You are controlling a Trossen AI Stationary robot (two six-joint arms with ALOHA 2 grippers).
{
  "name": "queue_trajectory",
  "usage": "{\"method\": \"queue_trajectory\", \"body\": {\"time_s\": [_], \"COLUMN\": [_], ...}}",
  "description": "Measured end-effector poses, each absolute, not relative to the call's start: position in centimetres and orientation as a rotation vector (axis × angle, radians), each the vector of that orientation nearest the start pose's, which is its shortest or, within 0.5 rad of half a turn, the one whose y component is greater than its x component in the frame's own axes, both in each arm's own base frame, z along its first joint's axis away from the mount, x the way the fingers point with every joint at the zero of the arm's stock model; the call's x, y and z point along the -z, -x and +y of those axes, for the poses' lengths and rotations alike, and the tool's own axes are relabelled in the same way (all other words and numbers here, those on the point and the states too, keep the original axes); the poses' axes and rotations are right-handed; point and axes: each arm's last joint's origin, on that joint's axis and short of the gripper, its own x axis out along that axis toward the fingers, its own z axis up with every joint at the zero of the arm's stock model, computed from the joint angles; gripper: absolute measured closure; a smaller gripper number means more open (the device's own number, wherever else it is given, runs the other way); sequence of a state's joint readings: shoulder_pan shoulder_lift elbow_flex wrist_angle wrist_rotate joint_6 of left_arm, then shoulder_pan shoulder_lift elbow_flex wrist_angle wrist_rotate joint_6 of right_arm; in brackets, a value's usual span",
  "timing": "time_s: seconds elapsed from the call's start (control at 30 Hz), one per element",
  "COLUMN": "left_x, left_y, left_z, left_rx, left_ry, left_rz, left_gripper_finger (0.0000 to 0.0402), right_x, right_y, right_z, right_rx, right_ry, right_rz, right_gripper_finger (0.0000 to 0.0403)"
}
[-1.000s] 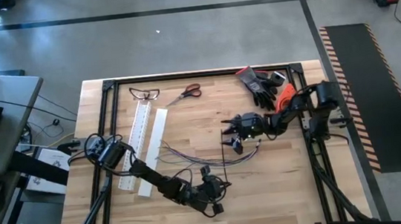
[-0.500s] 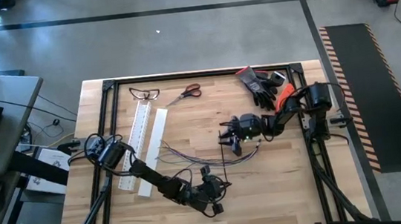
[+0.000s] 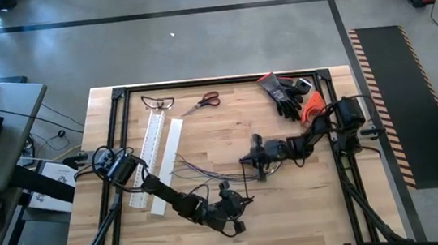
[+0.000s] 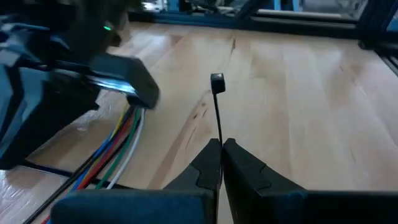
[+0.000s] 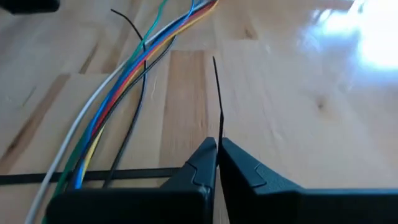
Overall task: Ziptie cables
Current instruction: Wrap the black zip tie around the cable
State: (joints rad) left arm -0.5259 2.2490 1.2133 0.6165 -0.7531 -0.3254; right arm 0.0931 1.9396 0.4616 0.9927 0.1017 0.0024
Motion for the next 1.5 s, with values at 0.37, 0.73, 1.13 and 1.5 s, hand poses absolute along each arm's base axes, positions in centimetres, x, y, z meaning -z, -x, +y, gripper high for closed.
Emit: {"method": "queue_trajectory", "body": {"time_s": [0.37, 0.73, 1.13, 1.5], "left_x": [-9.5, -9.5, -8.8, -8.5], "left_y": [-38.8, -38.2, -35.8, -36.6], "left_z": [-21.3, -21.8, -20.1, -19.3], "left_rx": [-0.341, -0.32, -0.118, -0.061], "left_ry": [0.129, 0.161, 0.345, 0.396], "left_rz": [0.242, 0.205, 0.056, 0.11], "left_gripper_finger": [0.0402, 0.0402, 0.0402, 0.0402], "right_x": [-7.9, -9.1, -9.3, -10.0], "right_y": [-27.0, -27.0, -27.8, -29.0], "right_z": [9.0, 13.6, 14.7, 15.2], "right_rx": [0.077, 0.068, 0.087, 0.099], "right_ry": [0.479, 0.705, 0.838, 0.883], "right_rz": [0.352, 0.299, 0.363, 0.395], "right_gripper_finger": [0.0403, 0.0403, 0.0403, 0.0403]}}
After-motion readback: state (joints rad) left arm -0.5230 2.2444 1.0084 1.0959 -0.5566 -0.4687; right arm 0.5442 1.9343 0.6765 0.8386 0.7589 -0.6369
